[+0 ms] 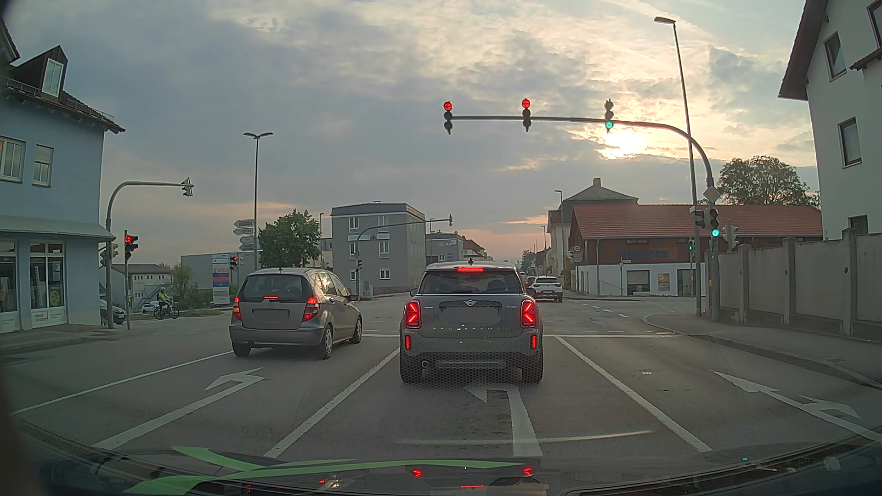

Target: Follow the waypoints while adhering to traffic rules and regulations

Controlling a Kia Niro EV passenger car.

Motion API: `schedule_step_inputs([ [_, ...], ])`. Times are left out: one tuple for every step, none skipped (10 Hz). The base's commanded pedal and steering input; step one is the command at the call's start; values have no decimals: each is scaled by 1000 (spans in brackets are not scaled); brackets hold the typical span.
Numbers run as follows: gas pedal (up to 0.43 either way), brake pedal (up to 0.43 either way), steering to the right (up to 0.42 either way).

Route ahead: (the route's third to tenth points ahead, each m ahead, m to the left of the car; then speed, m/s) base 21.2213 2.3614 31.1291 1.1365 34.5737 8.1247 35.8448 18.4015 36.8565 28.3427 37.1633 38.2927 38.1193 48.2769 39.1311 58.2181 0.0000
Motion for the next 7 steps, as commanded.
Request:
schedule_step_inputs([
  [0,238,-10],
  [0,238,-11],
  [0,238,-11],
  [0,238,-10],
  [0,238,-11],
  [0,238,-10],
  [0,238,-11],
])
